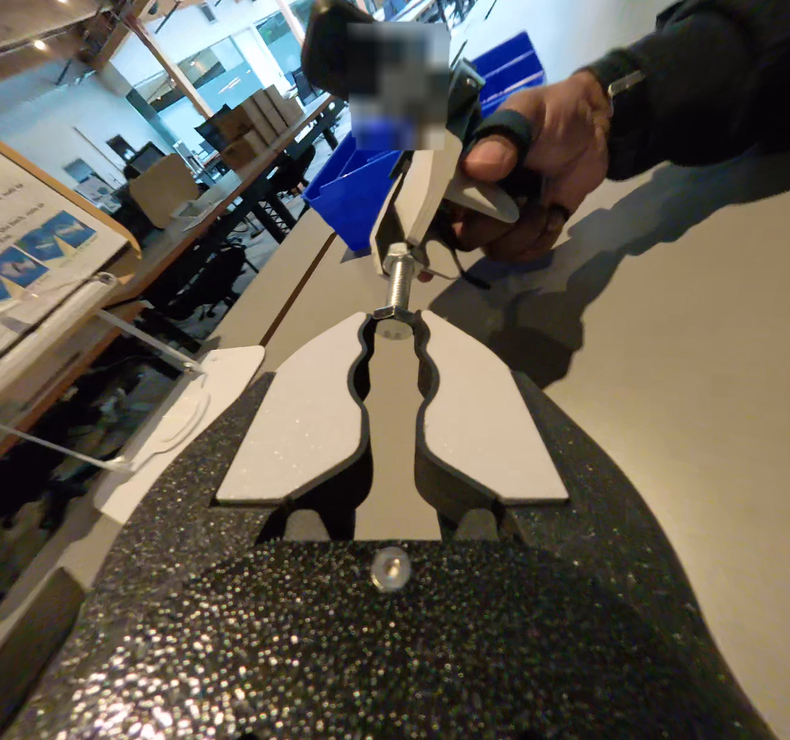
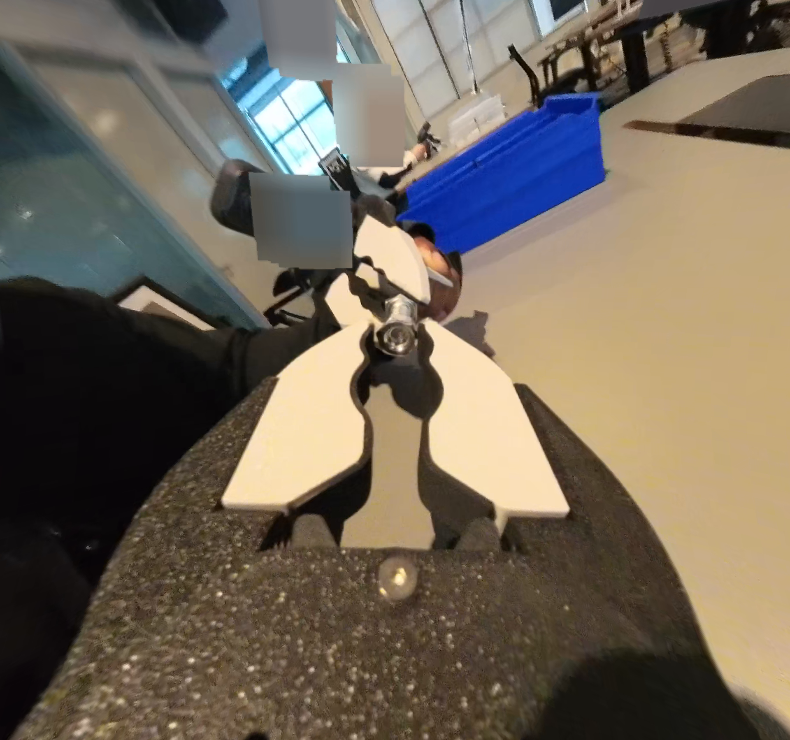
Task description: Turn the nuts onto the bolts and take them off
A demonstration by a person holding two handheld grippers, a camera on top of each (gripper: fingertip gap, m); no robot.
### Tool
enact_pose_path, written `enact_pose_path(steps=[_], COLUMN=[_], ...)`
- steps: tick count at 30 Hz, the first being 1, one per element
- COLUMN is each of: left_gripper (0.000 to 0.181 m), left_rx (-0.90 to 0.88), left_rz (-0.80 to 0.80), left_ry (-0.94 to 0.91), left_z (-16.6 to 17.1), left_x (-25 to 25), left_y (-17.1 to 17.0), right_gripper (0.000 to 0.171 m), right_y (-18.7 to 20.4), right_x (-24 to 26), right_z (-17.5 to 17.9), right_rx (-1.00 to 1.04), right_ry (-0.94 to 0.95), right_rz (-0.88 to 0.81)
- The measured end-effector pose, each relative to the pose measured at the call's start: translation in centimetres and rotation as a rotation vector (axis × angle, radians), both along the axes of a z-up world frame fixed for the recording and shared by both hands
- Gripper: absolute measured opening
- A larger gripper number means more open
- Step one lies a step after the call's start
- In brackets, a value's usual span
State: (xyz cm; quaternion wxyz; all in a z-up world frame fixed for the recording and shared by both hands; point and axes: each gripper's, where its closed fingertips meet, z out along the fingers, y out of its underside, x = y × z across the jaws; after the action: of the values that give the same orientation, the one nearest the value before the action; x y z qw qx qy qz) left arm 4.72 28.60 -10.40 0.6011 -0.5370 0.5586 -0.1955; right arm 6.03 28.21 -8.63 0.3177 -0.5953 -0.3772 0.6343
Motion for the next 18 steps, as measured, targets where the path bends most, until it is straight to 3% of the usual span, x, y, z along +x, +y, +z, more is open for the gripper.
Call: enact_pose_path(steps=[3, 10, 18], left_gripper=[0.017, 0.017, 0.017], left_rx=[-0.139, -0.390, -0.515], left_rz=[-0.026, -0.149, -0.223], left_ry=[-0.067, -0.156, -0.182], left_z=[-0.2, -0.5, -0.8], left_x=[-0.3, 0.0, 0.2], left_y=[0.4, -0.4, -1.0], right_gripper=[0.030, 0.033, 0.029], right_y=[0.3, 0.5, -0.7], right_x=[0.5, 1.0, 0.4], right_z=[0.8, -0.5, -0.6], right_rx=[0.095, 0.629, 0.773], right_ry=[0.024, -0.198, -0.213], right_rz=[-0.018, -0.131, -0.105])
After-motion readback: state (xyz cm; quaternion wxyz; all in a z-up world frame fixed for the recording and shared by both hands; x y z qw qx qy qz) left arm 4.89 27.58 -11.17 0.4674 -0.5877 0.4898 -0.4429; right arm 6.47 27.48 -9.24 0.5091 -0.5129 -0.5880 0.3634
